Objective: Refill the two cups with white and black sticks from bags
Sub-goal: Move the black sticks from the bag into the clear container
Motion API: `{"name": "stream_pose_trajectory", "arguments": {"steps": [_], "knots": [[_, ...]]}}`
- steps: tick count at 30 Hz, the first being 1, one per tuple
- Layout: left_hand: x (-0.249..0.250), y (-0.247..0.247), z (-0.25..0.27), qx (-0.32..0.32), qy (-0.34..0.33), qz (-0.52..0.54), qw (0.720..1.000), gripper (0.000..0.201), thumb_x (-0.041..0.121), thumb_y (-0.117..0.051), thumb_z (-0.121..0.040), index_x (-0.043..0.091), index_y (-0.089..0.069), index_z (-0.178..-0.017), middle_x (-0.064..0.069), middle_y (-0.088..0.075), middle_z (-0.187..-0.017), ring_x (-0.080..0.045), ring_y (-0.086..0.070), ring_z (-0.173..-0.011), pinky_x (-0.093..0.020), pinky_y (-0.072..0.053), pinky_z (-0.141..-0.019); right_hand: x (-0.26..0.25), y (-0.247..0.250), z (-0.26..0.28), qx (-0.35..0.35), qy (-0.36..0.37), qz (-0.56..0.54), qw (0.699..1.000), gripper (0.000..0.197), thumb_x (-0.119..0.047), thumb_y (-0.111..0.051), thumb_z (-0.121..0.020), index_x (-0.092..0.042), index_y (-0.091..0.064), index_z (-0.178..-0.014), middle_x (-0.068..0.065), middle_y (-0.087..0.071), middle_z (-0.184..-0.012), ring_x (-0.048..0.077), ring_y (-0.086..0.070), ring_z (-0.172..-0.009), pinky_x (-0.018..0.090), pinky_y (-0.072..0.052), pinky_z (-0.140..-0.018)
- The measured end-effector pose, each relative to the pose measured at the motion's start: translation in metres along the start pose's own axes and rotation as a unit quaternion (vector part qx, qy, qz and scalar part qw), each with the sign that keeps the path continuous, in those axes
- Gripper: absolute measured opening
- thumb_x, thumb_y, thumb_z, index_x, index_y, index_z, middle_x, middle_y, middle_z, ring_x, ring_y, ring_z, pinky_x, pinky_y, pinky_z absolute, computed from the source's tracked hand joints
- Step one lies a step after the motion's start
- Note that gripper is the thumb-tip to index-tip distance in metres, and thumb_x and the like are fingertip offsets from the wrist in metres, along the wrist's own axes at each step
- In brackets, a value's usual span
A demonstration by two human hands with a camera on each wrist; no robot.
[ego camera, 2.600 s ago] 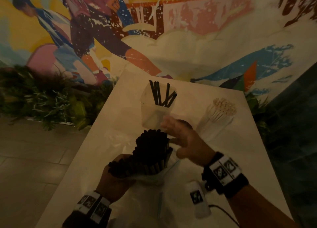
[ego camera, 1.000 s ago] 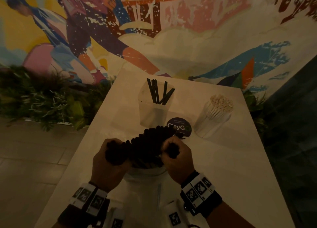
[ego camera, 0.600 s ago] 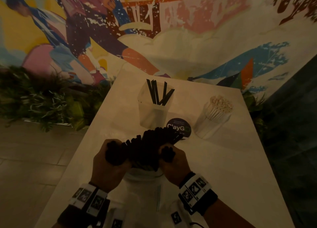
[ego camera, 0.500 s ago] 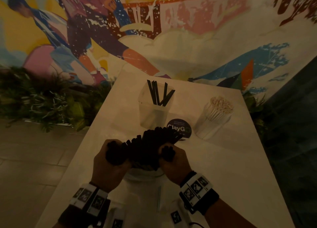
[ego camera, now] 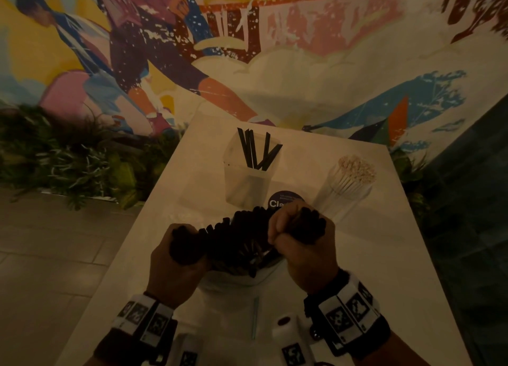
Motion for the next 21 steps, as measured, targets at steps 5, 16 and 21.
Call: {"name": "stream_pose_trajectory", "arguments": {"steps": [5, 16, 21], "knots": [[-0.004, -0.001, 0.0, 0.0, 0.003, 0.051, 0.999, 0.04, 0.042, -0.074, -0.049, 0.047, -0.054, -0.083, 0.012, -0.064, -0.088, -0.005, -0.061, -0.075, -0.011, -0.049, -0.068, -0.036, -0.004, -0.013, -0.026, 0.016, -0.048, 0.998, 0.017, -0.009, -0.053, -0.054, -0.023, -0.056, -0.062, -0.003, -0.056, -0.058, 0.015, -0.053, -0.056, 0.027, -0.046, -0.056], [-0.003, 0.001, 0.001, 0.001, -0.017, 0.038, 0.999, 0.039, 0.043, -0.072, -0.053, 0.051, -0.052, -0.086, 0.013, -0.062, -0.089, -0.013, -0.06, -0.076, -0.03, -0.051, -0.07, -0.145, 0.023, -0.082, 0.011, 0.228, -0.122, 0.966, 0.027, 0.013, -0.048, -0.059, -0.01, -0.045, -0.073, 0.008, -0.049, -0.065, 0.025, -0.051, -0.058, 0.033, -0.046, -0.062], [-0.011, 0.003, 0.001, -0.001, -0.013, 0.046, 0.999, 0.038, 0.04, -0.072, -0.055, 0.048, -0.053, -0.087, 0.004, -0.061, -0.092, -0.017, -0.061, -0.08, -0.028, -0.052, -0.077, -0.111, 0.023, -0.136, 0.055, 0.189, -0.077, 0.977, 0.035, 0.022, -0.048, -0.061, -0.012, -0.049, -0.067, 0.001, -0.055, -0.059, 0.024, -0.054, -0.06, 0.035, -0.048, -0.065]]}}
Point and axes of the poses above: each hand's wrist, its own z-axis away from the middle knuckle, its own y-axis out of the back of the hand, x = y × z, the point moved 7 cm from there along -z, towards the middle knuckle
